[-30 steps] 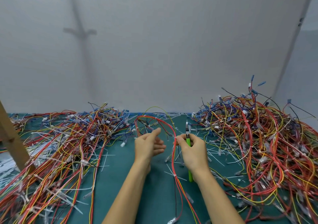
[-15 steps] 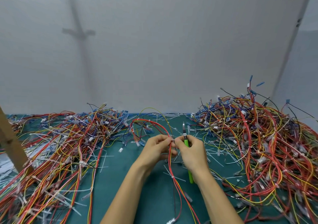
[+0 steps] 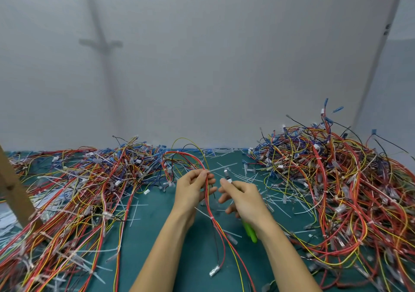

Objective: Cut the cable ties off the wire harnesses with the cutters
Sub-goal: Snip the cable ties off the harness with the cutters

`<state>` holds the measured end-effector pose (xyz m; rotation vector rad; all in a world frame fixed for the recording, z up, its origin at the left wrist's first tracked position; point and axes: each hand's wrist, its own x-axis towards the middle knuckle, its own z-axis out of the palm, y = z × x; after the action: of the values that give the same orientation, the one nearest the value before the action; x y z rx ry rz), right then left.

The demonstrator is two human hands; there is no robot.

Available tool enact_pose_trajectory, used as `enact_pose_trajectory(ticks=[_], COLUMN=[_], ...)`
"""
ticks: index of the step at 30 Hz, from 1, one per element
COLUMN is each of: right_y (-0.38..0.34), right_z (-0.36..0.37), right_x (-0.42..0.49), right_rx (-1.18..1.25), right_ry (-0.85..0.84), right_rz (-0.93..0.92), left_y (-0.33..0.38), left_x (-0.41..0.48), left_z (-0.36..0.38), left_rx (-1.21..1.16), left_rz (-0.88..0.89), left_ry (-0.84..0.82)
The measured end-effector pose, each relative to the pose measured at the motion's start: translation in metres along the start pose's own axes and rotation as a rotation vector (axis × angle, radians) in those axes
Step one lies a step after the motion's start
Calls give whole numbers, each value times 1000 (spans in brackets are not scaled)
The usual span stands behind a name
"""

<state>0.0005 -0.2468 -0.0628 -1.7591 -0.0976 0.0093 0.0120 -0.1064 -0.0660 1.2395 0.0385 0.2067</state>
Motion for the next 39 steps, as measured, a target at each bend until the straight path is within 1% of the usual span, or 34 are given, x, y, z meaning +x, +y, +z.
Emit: enact_pose_trajectory(ticks=[2,5,7,17,24,39], right_y=[1,4,4,5,5,6], right_z=[4,9,10,10,9,7], right_x=[-3,-5,-6,-7,-6,-6], right_rx=[-107,-364,-437,-446,-482,-478], right_ry=[-43,37,72,91,144,107], right_rz=[-13,-94,-134,-191,-238,-181], left_y=[0,2,3,3,4,4], left_x=[0,-2,-3,-4,-5,-8], left_z=[1,2,3,5,5,7], left_rx=[-16,7,9,42,79,115], left_rz=[14,34,38,31,37,51], left_ry=[-4,-12,-36,-60,-80,-86])
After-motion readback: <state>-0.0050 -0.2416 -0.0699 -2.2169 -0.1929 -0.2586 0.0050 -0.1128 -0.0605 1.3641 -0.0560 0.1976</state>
